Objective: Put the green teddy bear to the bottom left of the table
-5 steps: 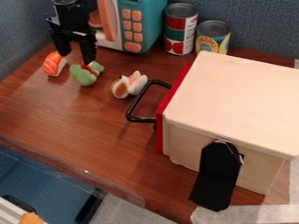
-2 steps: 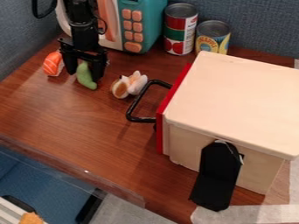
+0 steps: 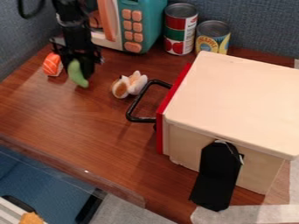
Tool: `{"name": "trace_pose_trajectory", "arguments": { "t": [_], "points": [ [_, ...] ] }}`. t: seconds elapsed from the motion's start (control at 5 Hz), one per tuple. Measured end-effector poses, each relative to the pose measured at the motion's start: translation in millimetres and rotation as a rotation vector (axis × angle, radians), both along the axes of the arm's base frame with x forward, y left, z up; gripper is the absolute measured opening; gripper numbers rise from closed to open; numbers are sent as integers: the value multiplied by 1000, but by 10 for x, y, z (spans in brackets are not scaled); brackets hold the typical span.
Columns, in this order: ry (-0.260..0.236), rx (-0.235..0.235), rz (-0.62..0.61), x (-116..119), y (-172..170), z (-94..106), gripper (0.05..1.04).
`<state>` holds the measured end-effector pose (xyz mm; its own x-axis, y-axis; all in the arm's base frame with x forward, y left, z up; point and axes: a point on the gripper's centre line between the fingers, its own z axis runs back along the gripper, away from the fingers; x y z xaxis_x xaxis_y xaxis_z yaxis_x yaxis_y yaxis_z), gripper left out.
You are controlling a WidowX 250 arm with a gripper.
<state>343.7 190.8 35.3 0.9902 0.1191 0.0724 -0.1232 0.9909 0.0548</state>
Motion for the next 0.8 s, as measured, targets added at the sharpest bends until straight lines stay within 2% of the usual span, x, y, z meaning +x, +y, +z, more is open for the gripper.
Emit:
{"name": "trace_pose_trajectory", "arguments": {
  "t": [0.2, 0.4, 0.6, 0.8],
  "points": [
    [-84, 9, -65, -179, -79, 314, 462],
    [-91, 11, -135, -516, -141, 391, 462],
    [-49, 21, -231, -783, -306, 217, 462],
    [21, 82, -297, -939, -461, -20, 462]
  ]
}}
